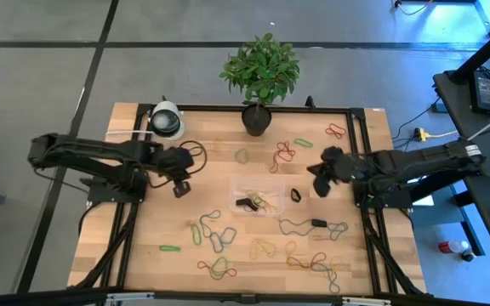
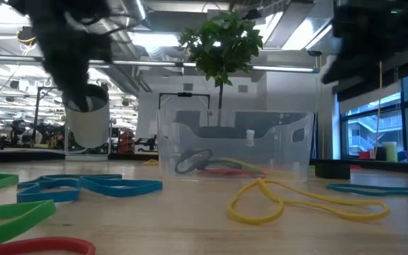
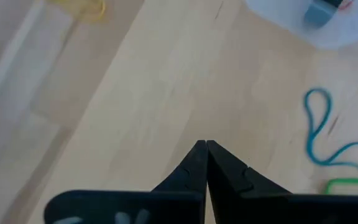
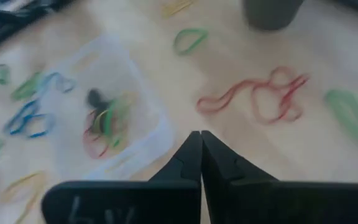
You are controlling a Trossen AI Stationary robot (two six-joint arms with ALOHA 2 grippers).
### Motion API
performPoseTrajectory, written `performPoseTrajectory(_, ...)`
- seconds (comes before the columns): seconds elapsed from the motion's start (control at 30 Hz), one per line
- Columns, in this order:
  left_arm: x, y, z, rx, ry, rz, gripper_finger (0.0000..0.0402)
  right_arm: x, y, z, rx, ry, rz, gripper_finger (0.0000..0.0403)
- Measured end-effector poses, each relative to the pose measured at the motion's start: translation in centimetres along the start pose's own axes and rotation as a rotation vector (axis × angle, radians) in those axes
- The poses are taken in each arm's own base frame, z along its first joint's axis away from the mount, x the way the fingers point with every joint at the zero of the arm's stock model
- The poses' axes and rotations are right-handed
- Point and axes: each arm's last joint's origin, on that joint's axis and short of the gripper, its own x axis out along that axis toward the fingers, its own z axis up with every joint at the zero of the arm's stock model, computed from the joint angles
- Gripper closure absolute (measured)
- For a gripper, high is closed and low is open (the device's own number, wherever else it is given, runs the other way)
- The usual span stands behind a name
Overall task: Pick and place rubber bands into bin
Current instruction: Put the red rubber band into the bin
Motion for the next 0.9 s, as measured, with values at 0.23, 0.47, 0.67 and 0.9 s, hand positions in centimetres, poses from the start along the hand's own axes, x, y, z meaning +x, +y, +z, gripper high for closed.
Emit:
performPoseTrajectory(0.23,0.6,1.9,-2.1,-0.037,-0.058,0.001,0.0400,4.5,0.8,6.6,-0.045,0.073,-0.143,0.0401)
performPoseTrajectory(0.47,0.3,2.5,-1.7,0.021,-0.107,0.005,0.0400,11.0,-1.5,10.7,0.107,0.255,-0.333,0.0388)
performPoseTrajectory(0.67,0.3,2.9,-1.5,0.008,-0.118,0.018,0.0400,15.3,-5.0,10.8,0.245,0.465,-0.459,0.0347)
performPoseTrajectory(0.9,0.3,2.9,-1.5,0.009,-0.113,0.002,0.0400,18.9,-8.2,9.1,0.305,0.570,-0.525,0.0285)
